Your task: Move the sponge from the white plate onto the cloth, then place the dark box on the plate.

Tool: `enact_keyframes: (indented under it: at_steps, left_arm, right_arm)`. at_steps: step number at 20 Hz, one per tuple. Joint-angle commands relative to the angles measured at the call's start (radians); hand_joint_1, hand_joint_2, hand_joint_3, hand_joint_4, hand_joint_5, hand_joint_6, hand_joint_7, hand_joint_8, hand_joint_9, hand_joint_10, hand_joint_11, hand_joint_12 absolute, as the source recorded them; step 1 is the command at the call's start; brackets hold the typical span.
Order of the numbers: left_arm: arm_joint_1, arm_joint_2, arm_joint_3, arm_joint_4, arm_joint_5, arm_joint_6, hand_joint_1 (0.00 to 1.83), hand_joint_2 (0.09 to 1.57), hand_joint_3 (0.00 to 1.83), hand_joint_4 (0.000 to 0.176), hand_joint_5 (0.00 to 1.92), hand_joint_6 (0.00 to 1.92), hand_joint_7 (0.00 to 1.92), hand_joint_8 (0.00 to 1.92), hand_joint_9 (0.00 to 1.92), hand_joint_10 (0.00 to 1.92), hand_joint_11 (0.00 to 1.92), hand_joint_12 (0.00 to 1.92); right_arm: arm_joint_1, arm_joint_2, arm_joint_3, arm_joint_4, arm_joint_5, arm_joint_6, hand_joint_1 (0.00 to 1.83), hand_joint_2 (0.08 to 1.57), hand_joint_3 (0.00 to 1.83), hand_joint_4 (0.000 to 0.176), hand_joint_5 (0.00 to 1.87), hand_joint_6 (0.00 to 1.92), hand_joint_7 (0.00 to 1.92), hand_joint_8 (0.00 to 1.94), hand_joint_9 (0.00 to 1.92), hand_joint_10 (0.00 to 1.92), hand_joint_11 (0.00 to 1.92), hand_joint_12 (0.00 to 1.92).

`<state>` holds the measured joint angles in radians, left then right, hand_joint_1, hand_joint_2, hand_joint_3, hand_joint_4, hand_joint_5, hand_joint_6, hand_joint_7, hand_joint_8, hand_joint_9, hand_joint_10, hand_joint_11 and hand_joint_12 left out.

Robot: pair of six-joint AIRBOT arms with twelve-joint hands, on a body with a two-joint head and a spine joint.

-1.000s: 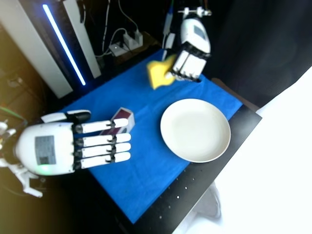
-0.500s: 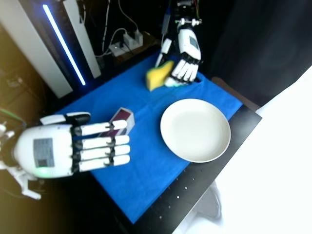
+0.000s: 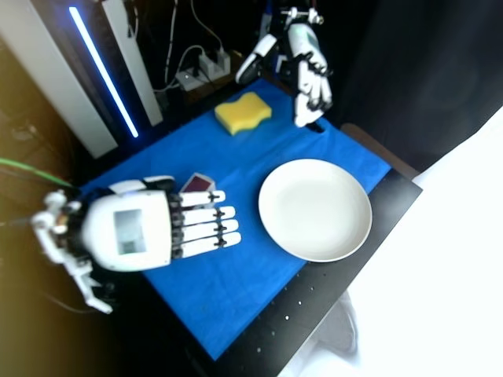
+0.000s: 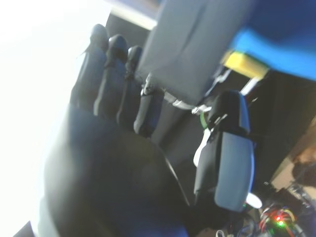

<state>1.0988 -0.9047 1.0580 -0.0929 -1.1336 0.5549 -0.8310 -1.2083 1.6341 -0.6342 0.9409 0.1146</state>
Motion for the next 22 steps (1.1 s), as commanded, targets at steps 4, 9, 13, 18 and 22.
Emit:
enact_keyframes:
  at_steps: [4, 9, 13, 18, 22]
  left_arm:
    - [-0.009, 0.005, -0.006, -0.004, -0.147, -0.007, 0.72, 0.83, 0.00, 0.036, 0.27, 0.00, 0.45, 0.00, 0.51, 0.10, 0.11, 1.13]
    - [0.000, 0.000, -0.007, -0.016, -0.152, -0.007, 0.69, 0.85, 0.01, 0.034, 0.27, 0.00, 0.45, 0.00, 0.53, 0.08, 0.09, 1.18]
    - [0.002, 0.000, -0.008, -0.021, -0.173, -0.007, 0.71, 0.86, 0.01, 0.016, 0.31, 0.01, 0.47, 0.01, 0.54, 0.08, 0.11, 1.19]
    - [0.001, -0.011, -0.011, -0.024, -0.216, -0.007, 0.75, 0.87, 0.00, 0.028, 0.32, 0.00, 0.55, 0.02, 0.61, 0.09, 0.17, 1.22]
    - [0.000, -0.028, -0.012, -0.033, -0.265, -0.007, 0.78, 0.85, 0.00, 0.049, 0.30, 0.01, 0.61, 0.02, 0.65, 0.10, 0.12, 1.25]
  right_arm:
    - [0.019, 0.004, 0.010, 0.058, 0.068, 0.012, 0.97, 1.01, 0.00, 0.038, 0.84, 0.05, 0.78, 0.05, 0.77, 0.08, 0.20, 1.41]
    - [0.071, 0.004, 0.008, 0.039, 0.102, 0.012, 1.36, 1.14, 0.01, 0.000, 0.86, 1.04, 0.92, 1.09, 0.93, 1.34, 0.93, 1.56]
    - [0.176, 0.005, 0.006, 0.039, 0.172, 0.007, 1.21, 1.15, 0.00, 0.000, 0.84, 1.28, 1.01, 0.92, 0.94, 1.19, 0.86, 1.59]
    - [0.268, -0.052, 0.029, 0.154, 0.176, -0.104, 1.27, 1.08, 0.00, 0.000, 0.97, 0.96, 1.15, 0.85, 1.07, 1.16, 0.91, 1.42]
    - [0.270, -0.203, 0.149, 0.292, 0.174, -0.109, 1.38, 1.07, 0.00, 0.000, 0.88, 1.19, 1.10, 0.74, 1.14, 0.91, 0.98, 1.26]
